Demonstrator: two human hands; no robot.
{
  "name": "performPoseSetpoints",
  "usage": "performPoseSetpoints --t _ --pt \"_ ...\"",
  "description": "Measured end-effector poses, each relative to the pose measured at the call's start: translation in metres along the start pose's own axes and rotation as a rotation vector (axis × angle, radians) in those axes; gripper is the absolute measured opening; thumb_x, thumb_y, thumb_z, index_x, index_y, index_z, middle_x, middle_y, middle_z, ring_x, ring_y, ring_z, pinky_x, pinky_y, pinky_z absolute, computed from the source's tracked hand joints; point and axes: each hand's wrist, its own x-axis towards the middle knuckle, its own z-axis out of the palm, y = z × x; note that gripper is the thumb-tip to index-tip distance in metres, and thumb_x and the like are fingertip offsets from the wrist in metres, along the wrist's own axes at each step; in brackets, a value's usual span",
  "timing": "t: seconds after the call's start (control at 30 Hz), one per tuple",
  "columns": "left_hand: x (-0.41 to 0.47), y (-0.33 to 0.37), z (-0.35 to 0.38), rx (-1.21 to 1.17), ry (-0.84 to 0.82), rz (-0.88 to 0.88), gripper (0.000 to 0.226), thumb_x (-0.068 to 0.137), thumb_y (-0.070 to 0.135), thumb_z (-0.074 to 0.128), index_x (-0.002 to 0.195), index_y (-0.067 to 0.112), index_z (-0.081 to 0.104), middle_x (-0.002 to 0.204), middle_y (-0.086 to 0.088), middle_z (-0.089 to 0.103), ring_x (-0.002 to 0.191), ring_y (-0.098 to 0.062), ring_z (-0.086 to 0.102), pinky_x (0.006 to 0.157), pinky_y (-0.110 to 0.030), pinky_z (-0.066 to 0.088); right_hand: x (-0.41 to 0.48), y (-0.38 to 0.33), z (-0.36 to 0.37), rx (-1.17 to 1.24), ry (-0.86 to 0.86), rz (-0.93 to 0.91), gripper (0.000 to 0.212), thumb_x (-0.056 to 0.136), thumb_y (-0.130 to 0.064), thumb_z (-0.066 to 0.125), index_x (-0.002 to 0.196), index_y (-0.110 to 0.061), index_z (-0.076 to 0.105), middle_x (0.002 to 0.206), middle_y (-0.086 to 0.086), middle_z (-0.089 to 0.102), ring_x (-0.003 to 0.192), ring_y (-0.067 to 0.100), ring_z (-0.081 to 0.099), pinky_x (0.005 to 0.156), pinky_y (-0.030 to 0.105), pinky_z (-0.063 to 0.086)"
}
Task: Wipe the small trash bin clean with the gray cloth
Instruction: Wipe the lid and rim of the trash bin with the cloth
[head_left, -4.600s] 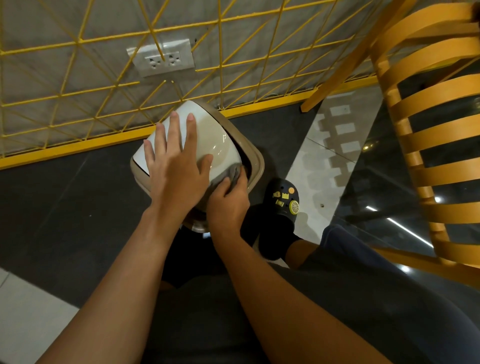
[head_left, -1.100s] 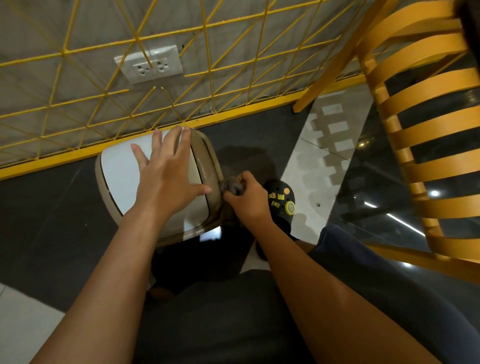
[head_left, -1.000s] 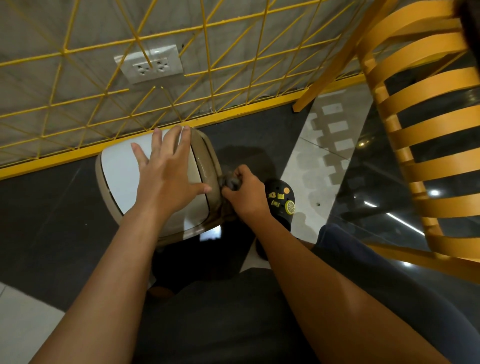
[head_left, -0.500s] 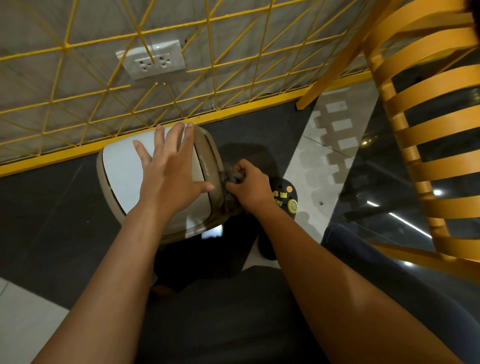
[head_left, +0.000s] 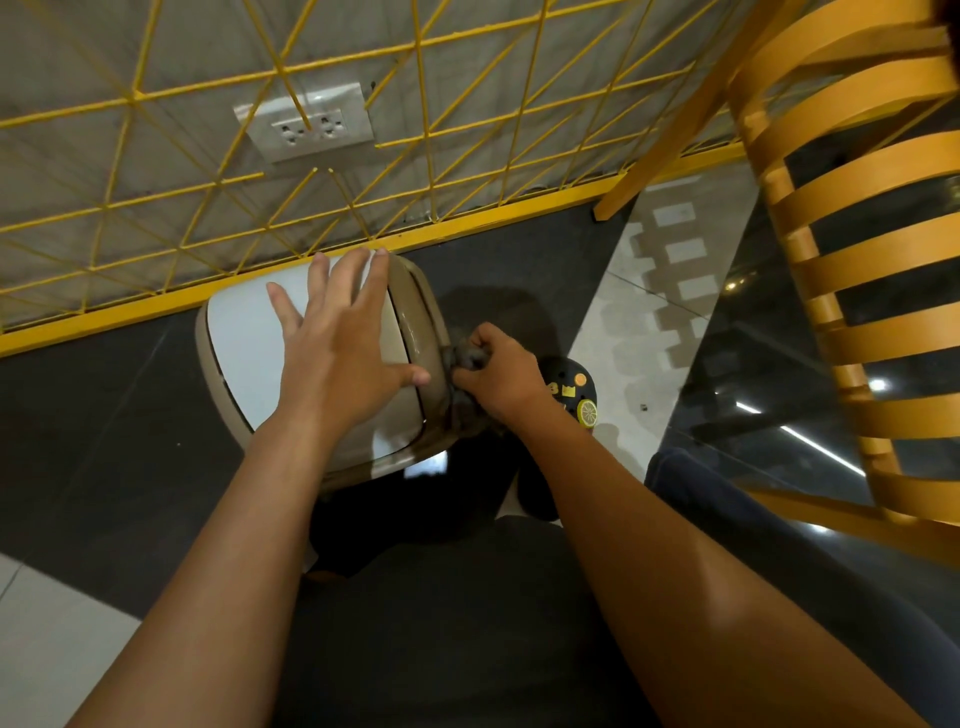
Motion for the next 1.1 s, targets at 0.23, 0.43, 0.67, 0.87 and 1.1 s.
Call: performPoseSetpoints --t 0.23,0.43,0.67,0.87,1.1 --pt "0.003 -0.003 -0.006 -0.096 -0.071 -0.017 0.092 0.078 0.038 0.068 0.148 0.016 0.012 0.155 -0.003 0.012 0.144 -0.03 -0.005 0.11 -0.058 -0.01 -0.054 0.004 0.016 0.364 0.107 -0.104 0.025 0.085 -0.019 0.064 0.094 -0.024 0.04 0.08 -0.012 0.051 0.07 0.001 0.055 0.057 0.005 0.046" --pt "0.006 -0.003 -0.006 -0.195 -0.058 -0.056 0.053 0.097 0.03 0.039 0.146 0.018 0.021 0.155 0.0 0.014 0.145 -0.023 -0.006 0.111 -0.052 -0.015 -0.052 -0.015 0.019 0.291 0.124 -0.284 0.028 0.086 -0.022 0.063 0.11 -0.018 0.049 0.089 -0.014 0.054 0.076 -0.004 0.056 0.066 0.007 0.044" --pt "0.005 -0.003 -0.005 -0.235 -0.044 -0.06 0.047 0.1 0.019 0.027 0.146 0.019 0.021 0.155 0.002 0.014 0.145 -0.022 -0.007 0.111 -0.05 -0.016 -0.072 0.015 0.048 0.113 0.061 -0.268 0.025 0.088 -0.019 0.059 0.112 -0.02 0.052 0.11 -0.001 0.059 0.101 0.009 0.056 0.088 0.025 0.05" --pt "0.005 -0.004 -0.006 -0.257 -0.037 -0.057 0.047 0.099 0.02 0.032 0.146 0.021 0.023 0.155 0.002 0.016 0.145 -0.021 -0.005 0.112 -0.049 -0.015 -0.055 -0.015 0.033 0.247 0.16 -0.357 0.02 0.088 -0.021 0.059 0.106 -0.019 0.052 0.099 -0.003 0.06 0.09 0.007 0.058 0.078 0.026 0.053" --pt "0.002 -0.007 -0.006 -0.171 -0.019 0.039 0.065 0.087 0.032 0.06 0.143 0.019 0.031 0.15 -0.002 0.026 0.144 -0.024 0.01 0.112 -0.057 -0.004 -0.064 0.01 0.023 0.598 0.24 -0.08 0.023 0.086 -0.015 0.062 0.101 -0.023 0.046 0.087 -0.009 0.059 0.071 -0.006 0.062 0.058 0.01 0.05"
